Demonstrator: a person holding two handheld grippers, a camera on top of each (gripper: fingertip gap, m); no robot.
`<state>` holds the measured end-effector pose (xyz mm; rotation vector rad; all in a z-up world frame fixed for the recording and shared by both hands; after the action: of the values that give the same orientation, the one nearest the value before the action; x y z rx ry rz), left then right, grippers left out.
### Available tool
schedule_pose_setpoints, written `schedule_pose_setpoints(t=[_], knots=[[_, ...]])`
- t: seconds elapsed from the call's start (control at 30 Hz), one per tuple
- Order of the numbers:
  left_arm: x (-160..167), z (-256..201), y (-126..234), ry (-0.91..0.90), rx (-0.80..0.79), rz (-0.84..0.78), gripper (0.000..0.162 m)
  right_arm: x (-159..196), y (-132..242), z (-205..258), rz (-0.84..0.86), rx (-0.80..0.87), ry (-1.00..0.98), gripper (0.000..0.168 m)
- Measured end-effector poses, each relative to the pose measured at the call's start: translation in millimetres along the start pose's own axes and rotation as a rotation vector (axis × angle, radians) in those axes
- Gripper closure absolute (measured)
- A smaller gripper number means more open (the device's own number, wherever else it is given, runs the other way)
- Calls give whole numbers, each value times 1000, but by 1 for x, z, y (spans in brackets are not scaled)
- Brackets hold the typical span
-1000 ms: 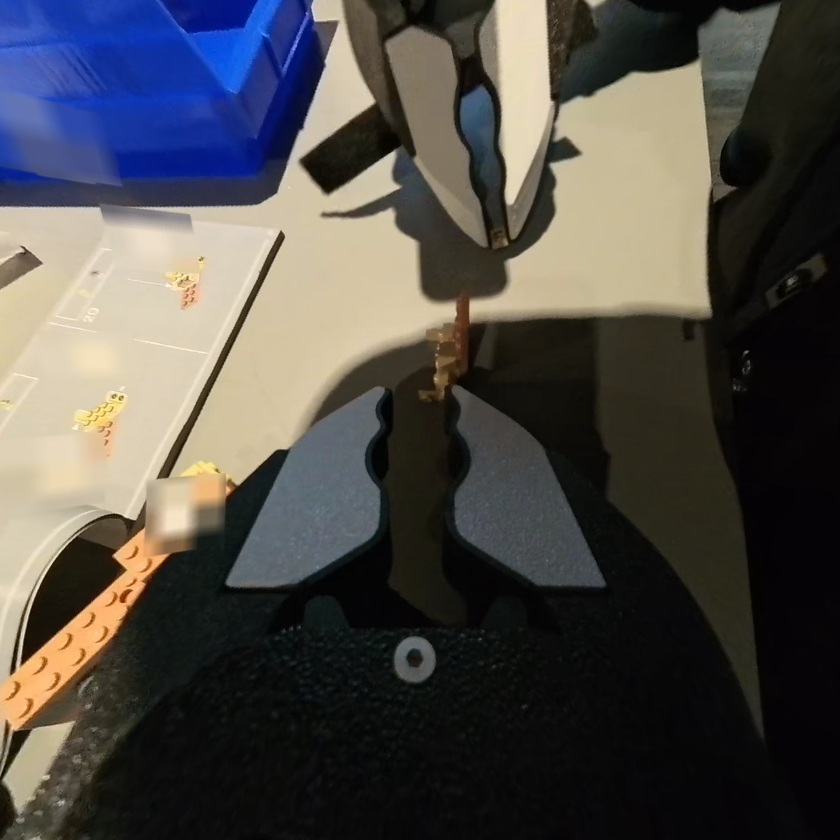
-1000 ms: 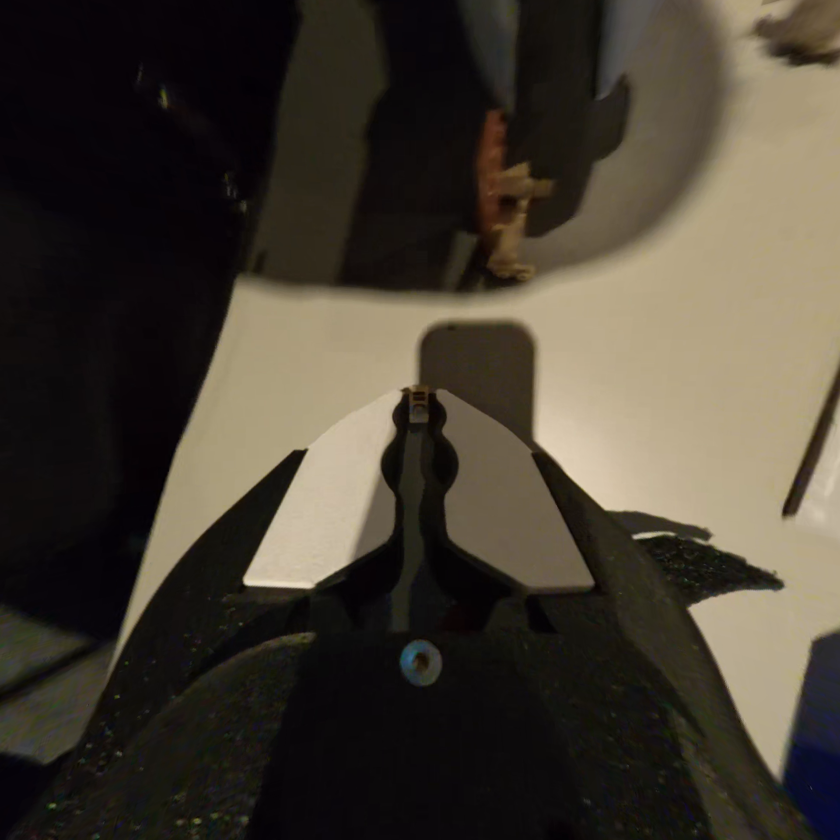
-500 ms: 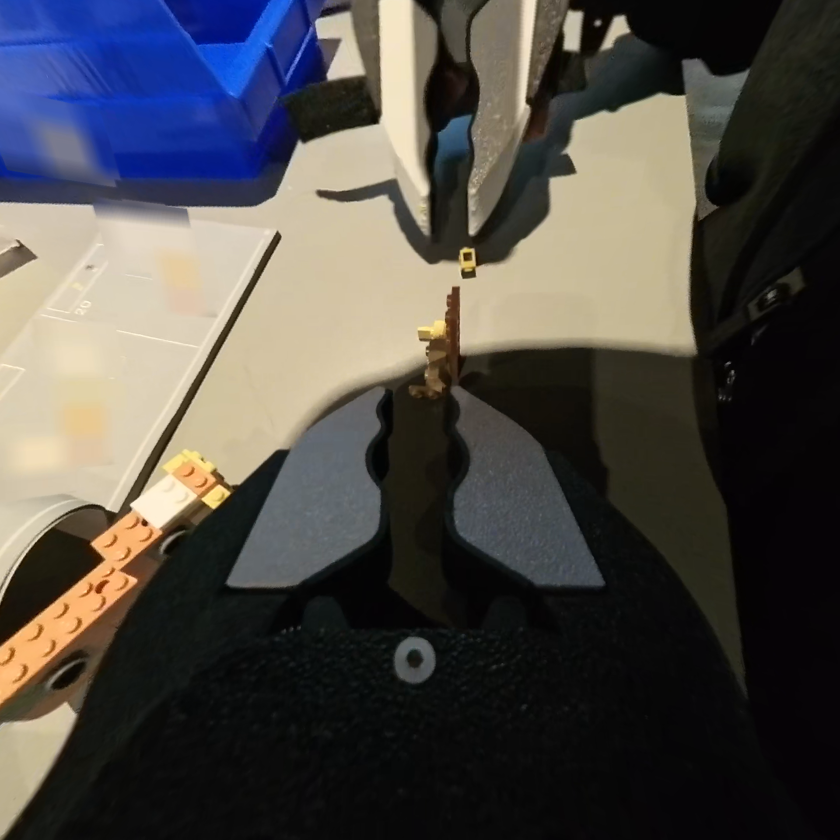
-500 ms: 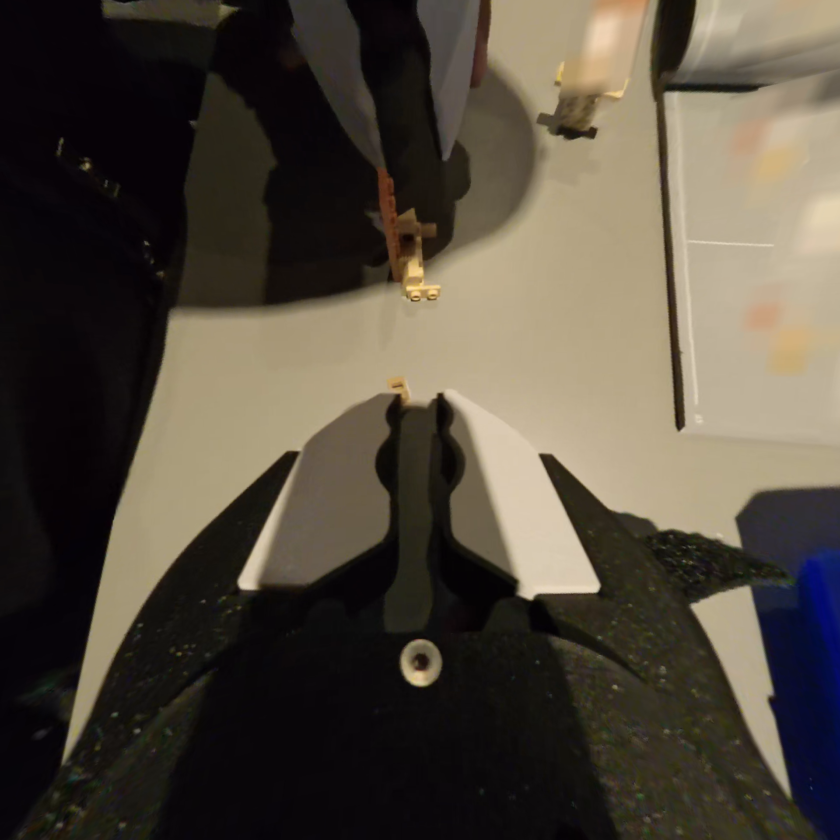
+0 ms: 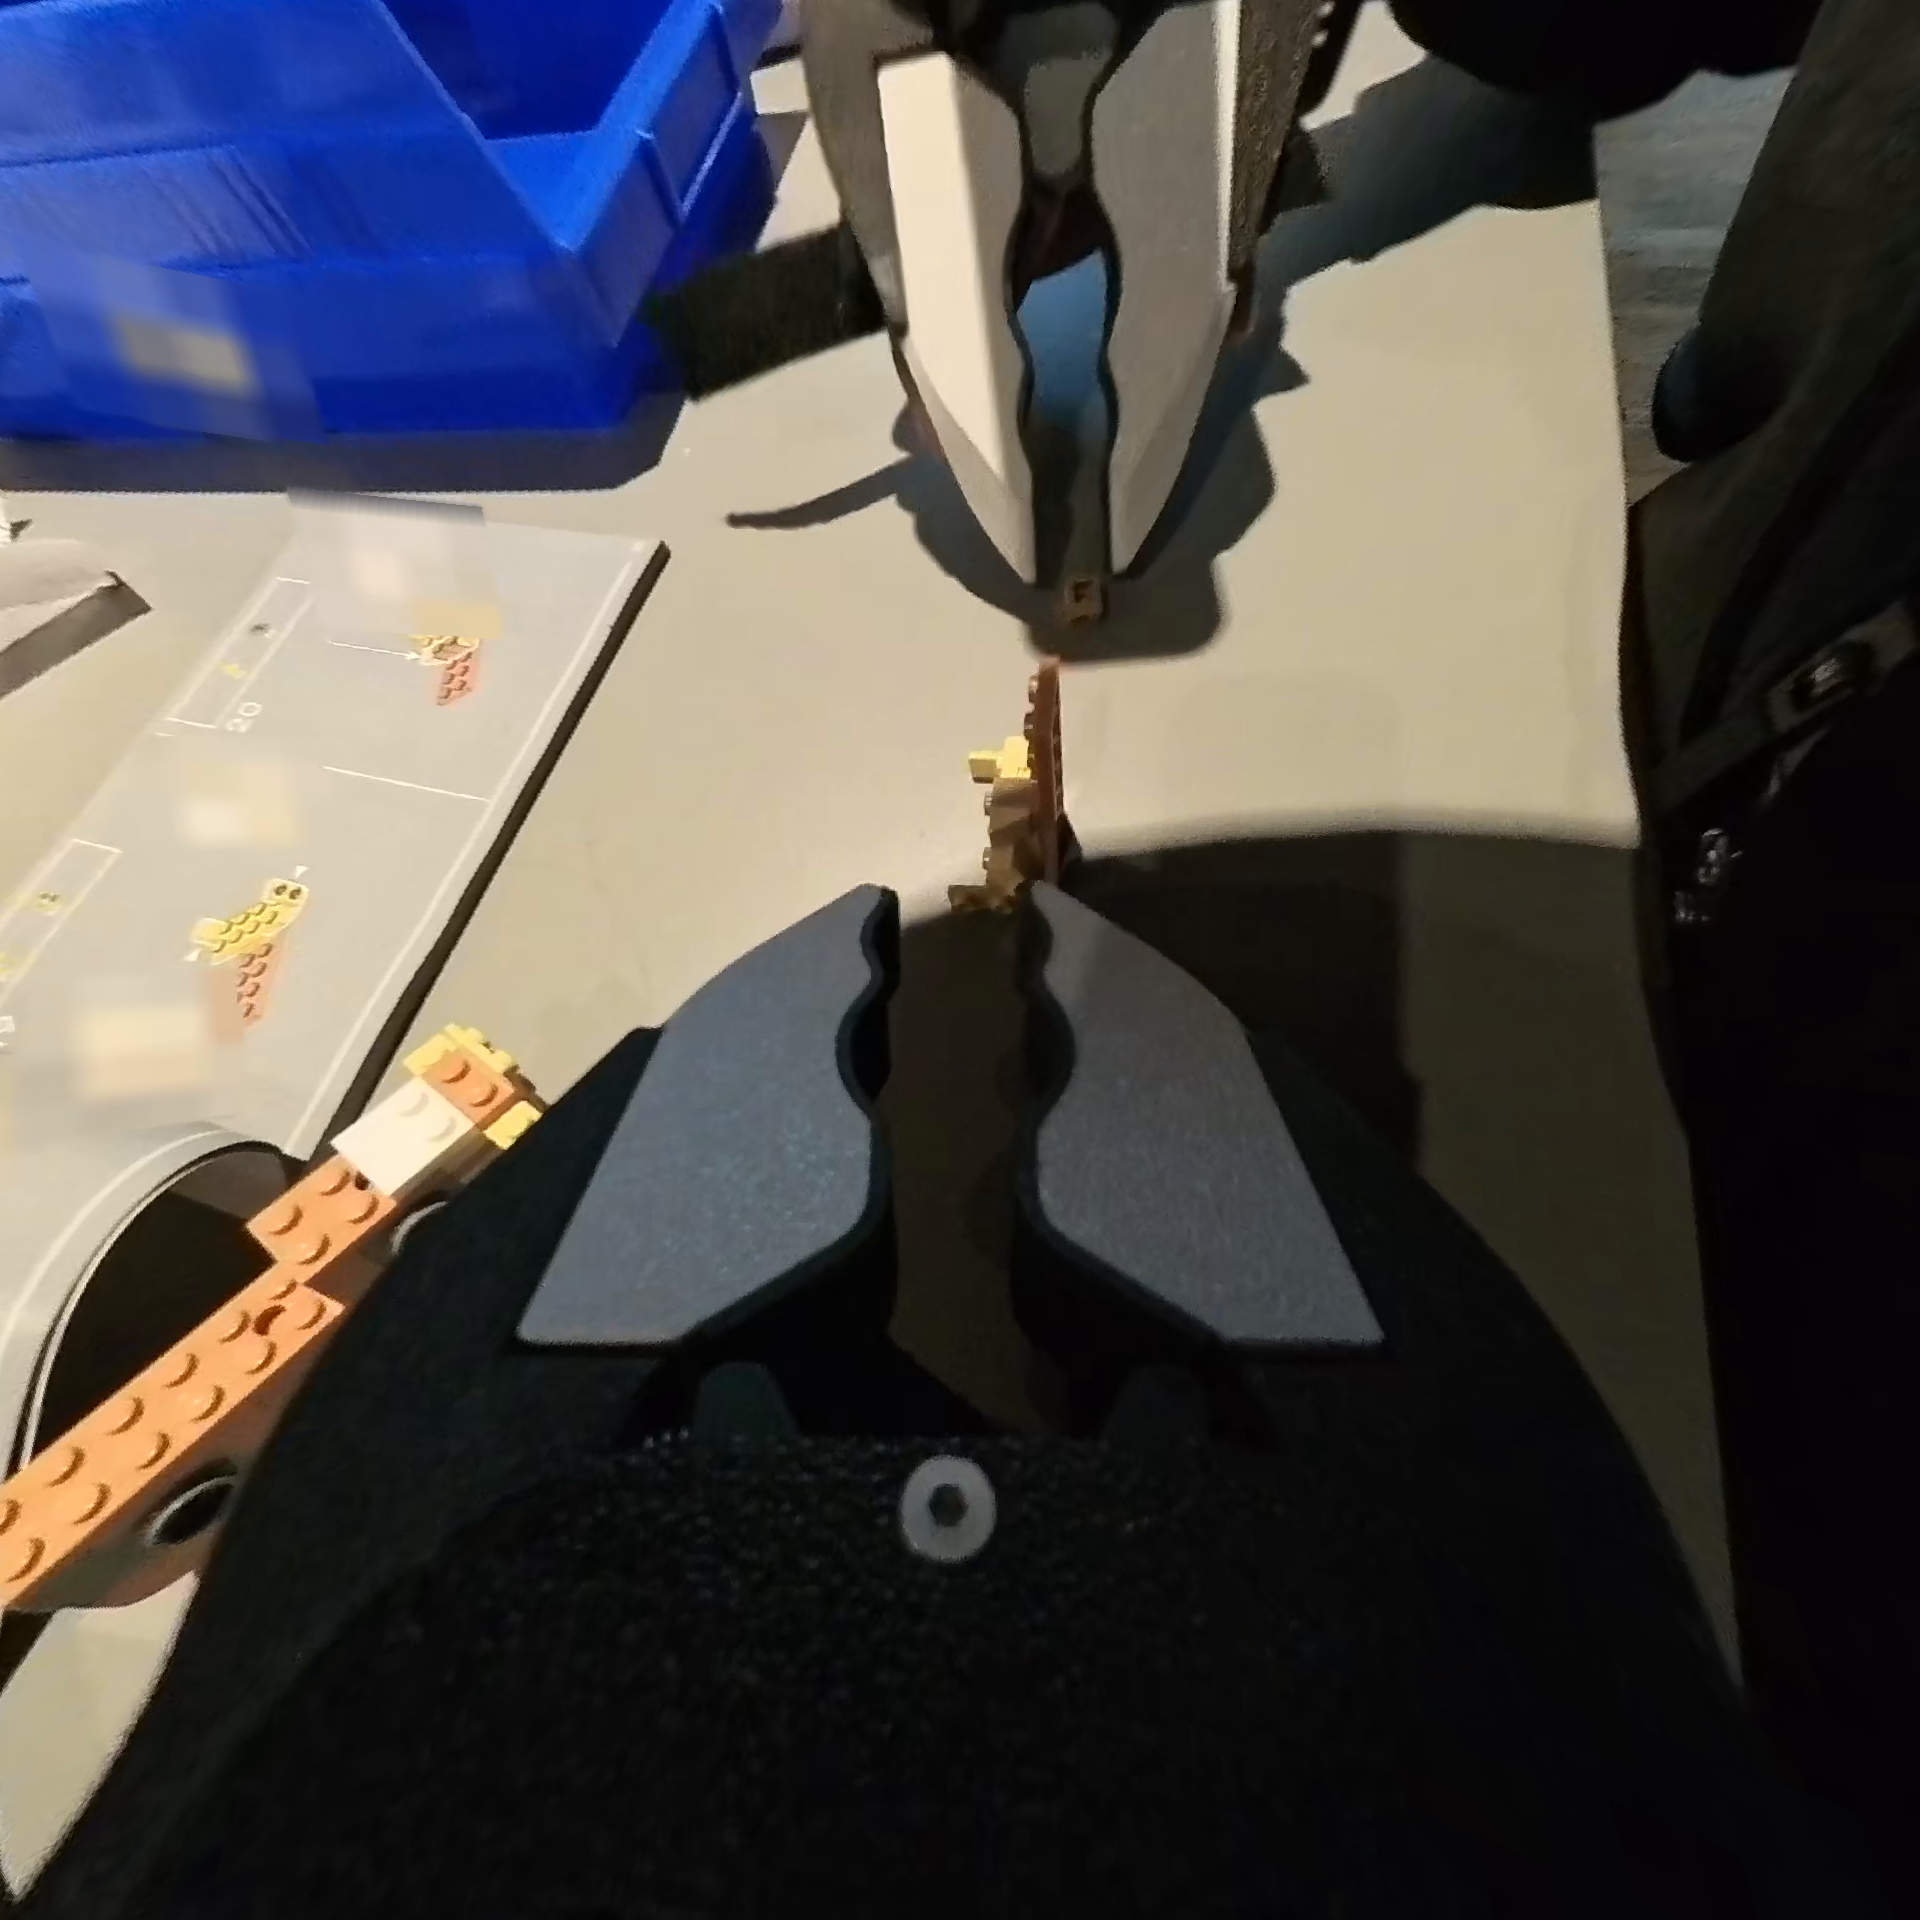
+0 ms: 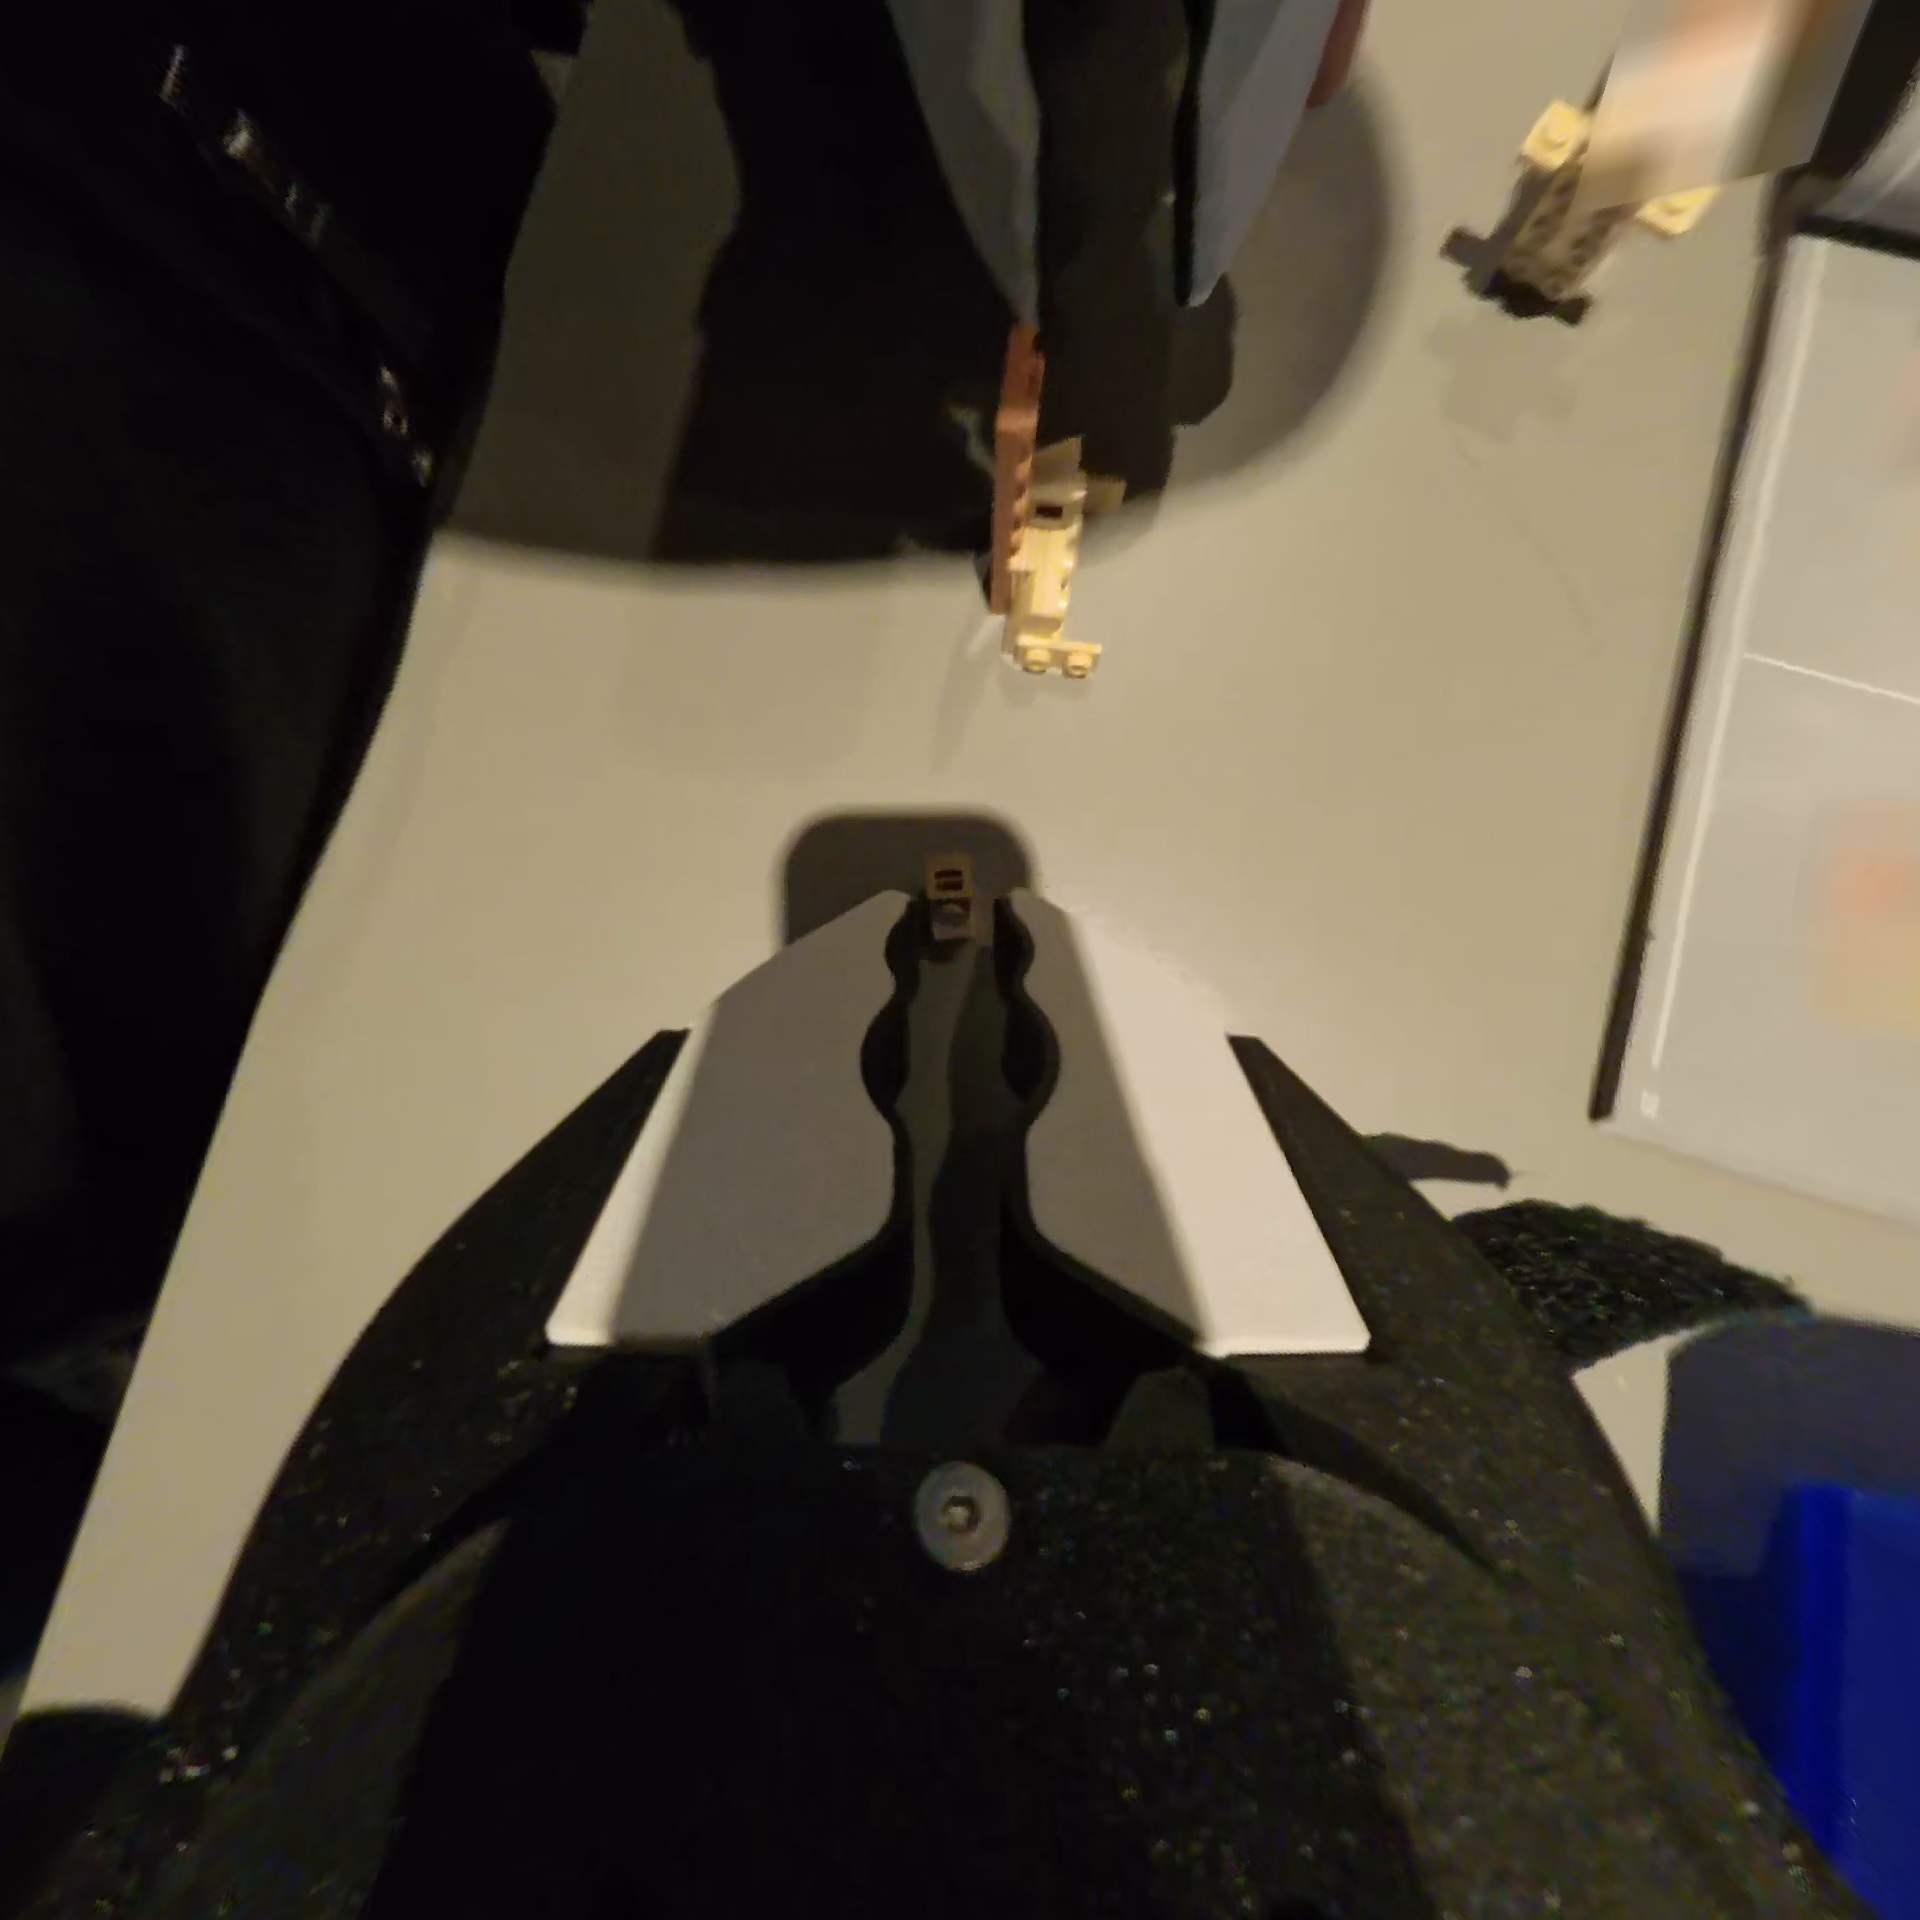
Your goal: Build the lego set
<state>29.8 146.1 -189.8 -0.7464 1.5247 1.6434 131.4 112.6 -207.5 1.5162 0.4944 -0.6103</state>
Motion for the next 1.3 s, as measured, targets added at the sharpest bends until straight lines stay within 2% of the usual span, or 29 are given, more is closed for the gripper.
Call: schedule_pose_setpoints(t=[0.07, 0.3, 0.4, 0.53, 0.63, 0.77, 0.9, 1.03, 1.17, 1.23, 1.3], knots=[[0, 0, 0, 3, 6, -1, 142, 1, -2, 0, 18, -42, 17, 159], [0, 0, 0, 8, 10, -3, 142, -1, -4, 2, 69, -237, 63, 160], [0, 0, 0, 9, 13, -2, 142, -3, -1, 11, 88, -390, 56, 160], [1, -1, -1, 4, 22, 7, 142, -1, 4, 31, 212, -682, 40, 160], [0, -1, 0, -1, 19, -3, 142, 3, -3, 23, 316, -715, 46, 159], [-2, -1, 2, -12, 5, -24, 142, -5, -7, 14, 293, -661, 66, 151], [-3, -2, 3, -26, -1, -29, 142, -14, -8, -2, 199, -440, 41, 134], [-3, -2, 3, -39, -9, -34, 142, -22, 3, -4, 54, -140, 27, 140], [-5, -2, 5, -52, -29, -50, 142, -15, 11, 11, -62, 108, 3, 143], [-7, -4, 7, -56, -26, -66, 142, -12, 10, 14, -89, 168, -7, 143], [-11, -9, 9, -44, -10, -90, 142, -9, 6, 18, -81, 154, -9, 143]])
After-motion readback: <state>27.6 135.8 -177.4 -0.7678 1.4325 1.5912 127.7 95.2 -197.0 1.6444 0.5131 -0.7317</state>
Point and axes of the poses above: each gripper's, where its closed fingertips meet, y back along the fingers, x out of its underside, z = x × y across the jaws, the point moved 1 cm from there along y, back along the fingers, and after that the axes turned 1 degree about y, right-handed, at the moved point
